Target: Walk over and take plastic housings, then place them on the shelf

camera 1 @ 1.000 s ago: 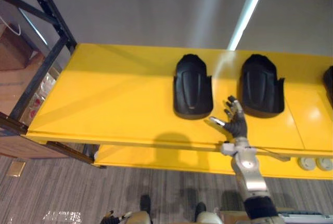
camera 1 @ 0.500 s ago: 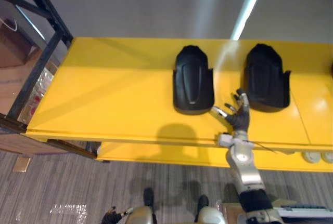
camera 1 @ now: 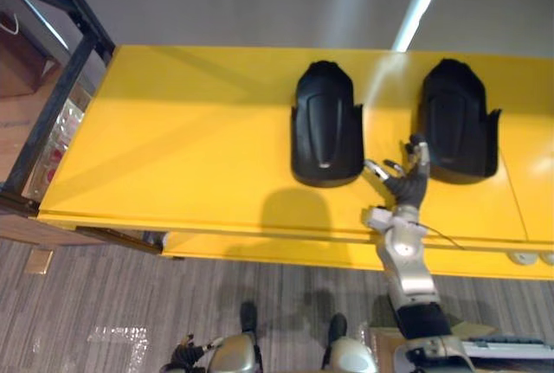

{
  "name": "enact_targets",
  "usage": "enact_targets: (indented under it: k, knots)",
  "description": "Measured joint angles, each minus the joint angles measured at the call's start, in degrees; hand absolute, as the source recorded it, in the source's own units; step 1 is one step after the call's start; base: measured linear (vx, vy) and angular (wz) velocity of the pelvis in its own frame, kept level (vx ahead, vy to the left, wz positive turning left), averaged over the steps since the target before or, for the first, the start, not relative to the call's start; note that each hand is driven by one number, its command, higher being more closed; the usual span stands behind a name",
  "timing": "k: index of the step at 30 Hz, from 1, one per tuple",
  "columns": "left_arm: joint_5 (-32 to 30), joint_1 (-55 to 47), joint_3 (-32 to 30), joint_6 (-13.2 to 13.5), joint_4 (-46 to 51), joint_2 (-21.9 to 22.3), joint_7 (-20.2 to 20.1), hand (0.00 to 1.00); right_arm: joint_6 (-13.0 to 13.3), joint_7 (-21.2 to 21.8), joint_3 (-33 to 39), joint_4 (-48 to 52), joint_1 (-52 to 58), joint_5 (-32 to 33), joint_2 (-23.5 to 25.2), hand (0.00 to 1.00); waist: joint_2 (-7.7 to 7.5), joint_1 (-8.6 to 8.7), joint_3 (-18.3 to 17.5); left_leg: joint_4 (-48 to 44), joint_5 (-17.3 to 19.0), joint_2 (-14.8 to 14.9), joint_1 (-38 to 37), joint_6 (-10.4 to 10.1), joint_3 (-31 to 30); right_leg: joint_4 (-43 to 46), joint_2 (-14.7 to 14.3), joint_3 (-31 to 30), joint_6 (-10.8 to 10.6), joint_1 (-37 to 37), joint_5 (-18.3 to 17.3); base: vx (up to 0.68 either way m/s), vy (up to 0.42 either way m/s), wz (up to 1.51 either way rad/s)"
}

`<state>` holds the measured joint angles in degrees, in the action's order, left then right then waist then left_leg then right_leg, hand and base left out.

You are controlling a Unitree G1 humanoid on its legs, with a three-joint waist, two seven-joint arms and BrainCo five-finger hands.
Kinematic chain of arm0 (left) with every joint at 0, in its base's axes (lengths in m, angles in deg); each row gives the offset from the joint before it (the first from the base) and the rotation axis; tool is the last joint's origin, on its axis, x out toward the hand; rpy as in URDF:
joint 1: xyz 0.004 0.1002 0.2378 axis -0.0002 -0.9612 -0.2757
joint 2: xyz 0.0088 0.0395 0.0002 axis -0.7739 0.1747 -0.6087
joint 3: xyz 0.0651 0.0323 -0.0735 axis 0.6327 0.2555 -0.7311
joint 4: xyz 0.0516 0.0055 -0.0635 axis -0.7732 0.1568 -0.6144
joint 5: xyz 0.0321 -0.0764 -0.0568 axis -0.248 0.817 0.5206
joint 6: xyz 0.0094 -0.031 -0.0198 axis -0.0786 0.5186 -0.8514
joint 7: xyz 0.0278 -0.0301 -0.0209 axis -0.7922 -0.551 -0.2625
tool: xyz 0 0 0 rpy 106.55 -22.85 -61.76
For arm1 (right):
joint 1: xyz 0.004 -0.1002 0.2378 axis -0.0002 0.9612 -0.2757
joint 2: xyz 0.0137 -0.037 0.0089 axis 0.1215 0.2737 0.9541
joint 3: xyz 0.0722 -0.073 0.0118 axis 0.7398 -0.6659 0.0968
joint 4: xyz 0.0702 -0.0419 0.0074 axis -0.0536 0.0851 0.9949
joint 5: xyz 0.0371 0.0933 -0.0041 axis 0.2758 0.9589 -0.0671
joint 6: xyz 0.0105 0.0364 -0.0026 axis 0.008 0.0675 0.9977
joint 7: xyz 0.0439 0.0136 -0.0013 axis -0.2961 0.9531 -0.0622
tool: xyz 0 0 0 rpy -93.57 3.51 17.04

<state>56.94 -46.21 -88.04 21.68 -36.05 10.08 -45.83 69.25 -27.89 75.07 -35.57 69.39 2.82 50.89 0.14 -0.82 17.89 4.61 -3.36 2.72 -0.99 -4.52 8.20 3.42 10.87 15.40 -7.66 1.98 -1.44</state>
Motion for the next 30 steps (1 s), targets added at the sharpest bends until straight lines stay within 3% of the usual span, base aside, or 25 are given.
enact_targets:
  k: [30]
  knots:
    - [0.34,0.11,-0.03,0.08,0.03,-0.17,0.16,0.0,0.13,-3.09,2.24,3.98,4.5,0.01,1.54,0.0,-0.48,-0.24,0.26,-3.1,2.45,0.49,0.46,-0.13,0.55,0.6,0.05,-1.25,-0.17,0.04,-0.62,0.0,0.001,-0.02]
